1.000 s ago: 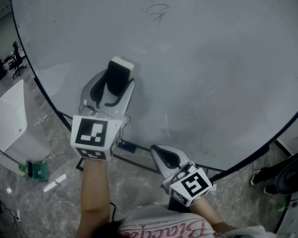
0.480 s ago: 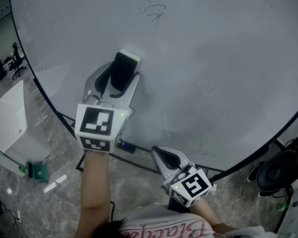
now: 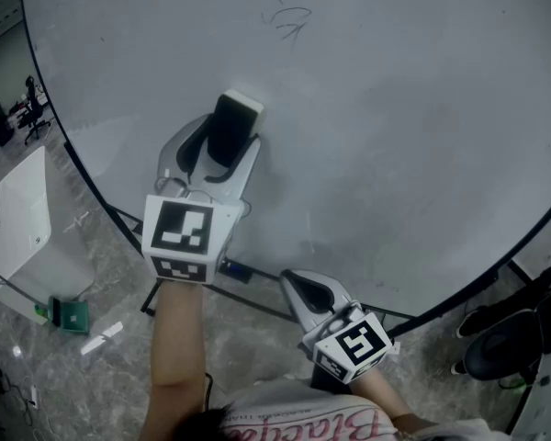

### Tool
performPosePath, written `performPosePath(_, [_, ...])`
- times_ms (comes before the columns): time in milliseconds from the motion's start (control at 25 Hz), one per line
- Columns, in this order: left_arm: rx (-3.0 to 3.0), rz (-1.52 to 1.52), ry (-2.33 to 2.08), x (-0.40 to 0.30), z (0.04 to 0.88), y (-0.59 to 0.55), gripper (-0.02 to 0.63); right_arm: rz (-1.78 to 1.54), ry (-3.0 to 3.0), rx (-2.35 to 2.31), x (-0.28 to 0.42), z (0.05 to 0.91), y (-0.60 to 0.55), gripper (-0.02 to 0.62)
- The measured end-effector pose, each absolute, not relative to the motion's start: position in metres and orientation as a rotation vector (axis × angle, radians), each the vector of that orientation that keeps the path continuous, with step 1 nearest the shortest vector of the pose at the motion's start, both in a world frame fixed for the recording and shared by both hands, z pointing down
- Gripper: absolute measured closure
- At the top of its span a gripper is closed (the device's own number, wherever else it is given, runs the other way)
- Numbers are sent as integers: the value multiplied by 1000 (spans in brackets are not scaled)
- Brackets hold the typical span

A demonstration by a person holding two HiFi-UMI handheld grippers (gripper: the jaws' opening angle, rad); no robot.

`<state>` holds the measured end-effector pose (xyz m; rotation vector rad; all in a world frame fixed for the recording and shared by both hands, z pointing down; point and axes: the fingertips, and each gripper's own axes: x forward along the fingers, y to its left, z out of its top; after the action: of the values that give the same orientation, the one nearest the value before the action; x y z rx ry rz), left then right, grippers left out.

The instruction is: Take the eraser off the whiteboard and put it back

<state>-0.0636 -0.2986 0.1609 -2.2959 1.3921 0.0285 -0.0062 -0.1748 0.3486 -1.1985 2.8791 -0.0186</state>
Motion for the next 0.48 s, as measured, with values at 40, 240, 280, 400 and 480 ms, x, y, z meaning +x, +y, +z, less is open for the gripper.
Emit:
performPosePath(40, [-2297, 31, 1394, -65, 162, -297, 350, -18, 2880, -1197, -6, 349, -174, 594])
performPosePath(240, [-2318, 60, 1407, -70, 170, -289, 351, -15, 2884, -1197, -8, 349, -172, 594])
performPosePath(280, [-2334, 79, 1411, -73, 172, -287, 353, -14, 2886, -1196, -9, 349, -172, 594])
performPosePath(400, [-2380, 156, 1420, -79, 176, -280, 366, -18, 2884, -1199, -9, 349, -172, 595])
performPosePath(480, [-2386, 179, 1433, -84, 179, -275, 387, -18, 2881, -1205, -10, 348, -171, 595])
